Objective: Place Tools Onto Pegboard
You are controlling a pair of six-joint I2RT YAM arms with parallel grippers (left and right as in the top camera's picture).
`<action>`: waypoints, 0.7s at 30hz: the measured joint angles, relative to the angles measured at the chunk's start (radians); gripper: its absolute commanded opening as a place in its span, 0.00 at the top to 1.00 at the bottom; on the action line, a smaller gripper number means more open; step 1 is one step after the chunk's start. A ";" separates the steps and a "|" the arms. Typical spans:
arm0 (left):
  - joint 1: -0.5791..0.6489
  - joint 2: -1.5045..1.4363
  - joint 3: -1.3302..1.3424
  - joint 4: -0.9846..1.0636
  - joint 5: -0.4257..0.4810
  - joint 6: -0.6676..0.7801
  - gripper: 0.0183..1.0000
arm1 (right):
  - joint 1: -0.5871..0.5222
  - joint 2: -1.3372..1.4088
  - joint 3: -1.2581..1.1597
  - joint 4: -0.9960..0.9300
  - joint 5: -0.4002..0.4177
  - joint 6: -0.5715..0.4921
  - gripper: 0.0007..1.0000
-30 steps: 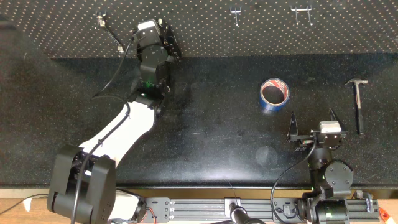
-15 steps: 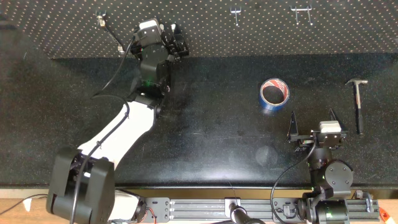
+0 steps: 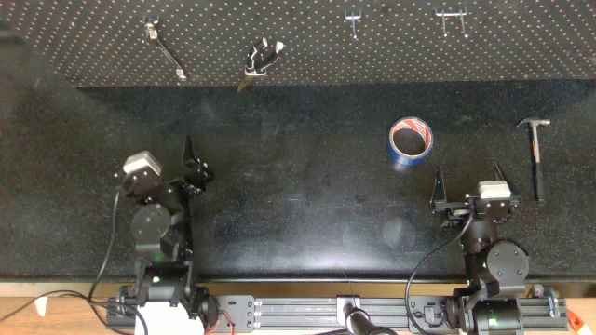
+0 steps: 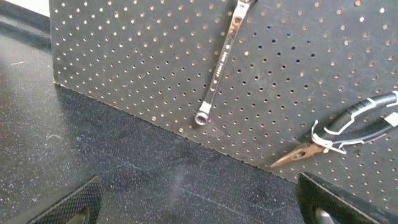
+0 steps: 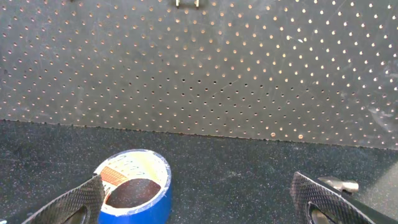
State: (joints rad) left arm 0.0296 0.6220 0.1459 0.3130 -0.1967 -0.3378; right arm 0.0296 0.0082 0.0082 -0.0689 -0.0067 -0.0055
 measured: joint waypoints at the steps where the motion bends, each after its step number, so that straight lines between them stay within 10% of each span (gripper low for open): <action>1: 0.000 -0.058 -0.039 0.001 0.005 0.000 0.00 | 0.000 0.000 0.000 0.000 0.000 0.000 0.02; 17: -0.016 -0.605 -0.139 -0.310 -0.039 0.000 0.00 | 0.000 0.000 0.000 0.000 0.000 0.000 0.02; 21: -0.038 -0.607 -0.139 -0.377 0.076 0.158 0.00 | 0.000 0.000 0.000 0.000 0.000 0.000 0.02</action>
State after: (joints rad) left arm -0.0086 0.0154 0.0071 -0.0635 -0.1211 -0.1799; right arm 0.0296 0.0082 0.0082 -0.0689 -0.0067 -0.0055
